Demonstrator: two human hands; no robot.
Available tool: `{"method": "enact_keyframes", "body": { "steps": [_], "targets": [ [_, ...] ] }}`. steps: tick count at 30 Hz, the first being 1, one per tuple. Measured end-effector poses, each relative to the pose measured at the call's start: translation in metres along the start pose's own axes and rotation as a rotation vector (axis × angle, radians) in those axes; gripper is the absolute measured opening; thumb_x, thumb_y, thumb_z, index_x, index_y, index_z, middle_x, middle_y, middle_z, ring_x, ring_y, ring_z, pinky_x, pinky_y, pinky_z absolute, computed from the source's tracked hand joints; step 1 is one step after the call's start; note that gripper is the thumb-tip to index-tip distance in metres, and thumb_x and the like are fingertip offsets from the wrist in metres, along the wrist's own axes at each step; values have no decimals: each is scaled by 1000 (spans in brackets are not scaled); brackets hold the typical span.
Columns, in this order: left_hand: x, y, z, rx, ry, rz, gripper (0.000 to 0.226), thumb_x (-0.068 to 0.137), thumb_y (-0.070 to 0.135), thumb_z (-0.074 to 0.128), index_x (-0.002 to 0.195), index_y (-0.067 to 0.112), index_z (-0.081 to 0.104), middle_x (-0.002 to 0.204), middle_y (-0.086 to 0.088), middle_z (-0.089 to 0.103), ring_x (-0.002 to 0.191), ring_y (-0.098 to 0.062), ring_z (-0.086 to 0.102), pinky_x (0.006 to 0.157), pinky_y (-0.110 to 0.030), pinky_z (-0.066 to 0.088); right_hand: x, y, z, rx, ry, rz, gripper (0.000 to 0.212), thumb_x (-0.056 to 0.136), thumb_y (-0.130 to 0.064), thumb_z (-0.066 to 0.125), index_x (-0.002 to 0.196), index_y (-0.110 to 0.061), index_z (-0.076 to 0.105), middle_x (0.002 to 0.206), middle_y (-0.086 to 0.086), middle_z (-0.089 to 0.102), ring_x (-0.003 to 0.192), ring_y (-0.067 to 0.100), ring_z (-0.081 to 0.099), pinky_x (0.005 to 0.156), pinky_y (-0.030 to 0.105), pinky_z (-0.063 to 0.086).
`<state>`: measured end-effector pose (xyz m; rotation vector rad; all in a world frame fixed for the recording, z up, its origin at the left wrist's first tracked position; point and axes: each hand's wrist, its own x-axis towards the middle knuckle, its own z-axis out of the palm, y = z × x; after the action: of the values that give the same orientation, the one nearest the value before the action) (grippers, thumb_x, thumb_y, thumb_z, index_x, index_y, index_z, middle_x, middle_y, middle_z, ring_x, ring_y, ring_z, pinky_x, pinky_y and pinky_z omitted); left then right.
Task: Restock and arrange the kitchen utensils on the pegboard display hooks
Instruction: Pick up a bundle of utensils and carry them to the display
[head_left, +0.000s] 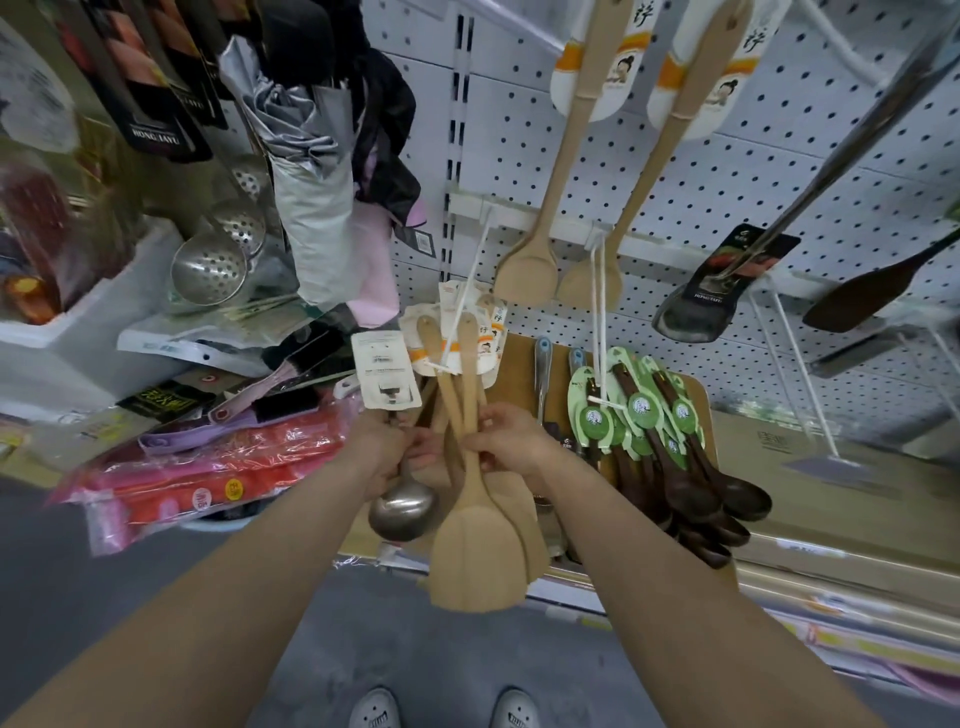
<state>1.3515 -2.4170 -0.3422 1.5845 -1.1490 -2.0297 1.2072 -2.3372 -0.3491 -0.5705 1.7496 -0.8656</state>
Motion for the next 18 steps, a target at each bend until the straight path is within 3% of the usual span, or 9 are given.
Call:
{"method": "enact_keyframes", "body": {
  "steps": [5,9,11,13,15,18],
  "targets": [
    [7,3,-8,57,3,15,23,96,-9,42,115,5,45,98,-23,55,68,-26,60,48,-26,57,10,8,-26,93,143,18,24,91,1,61,110,-12,55,103,10,64,64,13,55,42,18,41],
    [15,-1,-8,48,19,13,22,101,1,41,121,1,48,94,-20,58,65,-25,60,51,-30,59,35,21,-29,157,247,28,33,91,-1,60,123,-11,57,112,10,67,71,14,57,46,20,41],
    [19,-2,-7,22,16,-2,23,102,3,38,124,0,47,87,-18,59,63,-26,60,51,-31,59,48,29,-23,152,266,28,34,93,-3,60,124,-14,56,117,8,66,76,13,58,54,24,45],
    [21,-3,-7,-5,-5,-15,24,103,4,37,124,1,48,83,-17,59,64,-26,60,51,-31,59,61,37,-15,176,279,33,37,94,-5,59,129,-15,56,121,6,64,95,19,63,78,36,55],
    [22,-3,-7,-38,-31,-26,25,103,5,38,125,2,48,83,-17,60,65,-27,61,52,-32,59,71,41,-9,167,289,45,35,96,-8,58,130,-16,59,123,7,65,111,25,61,100,45,50],
    [21,-2,-7,-55,-60,-47,26,102,7,41,126,4,49,82,-17,63,67,-27,64,57,-34,59,76,42,-7,120,292,47,30,97,-11,56,125,-15,64,118,7,68,110,25,62,102,46,48]
  ]
}}
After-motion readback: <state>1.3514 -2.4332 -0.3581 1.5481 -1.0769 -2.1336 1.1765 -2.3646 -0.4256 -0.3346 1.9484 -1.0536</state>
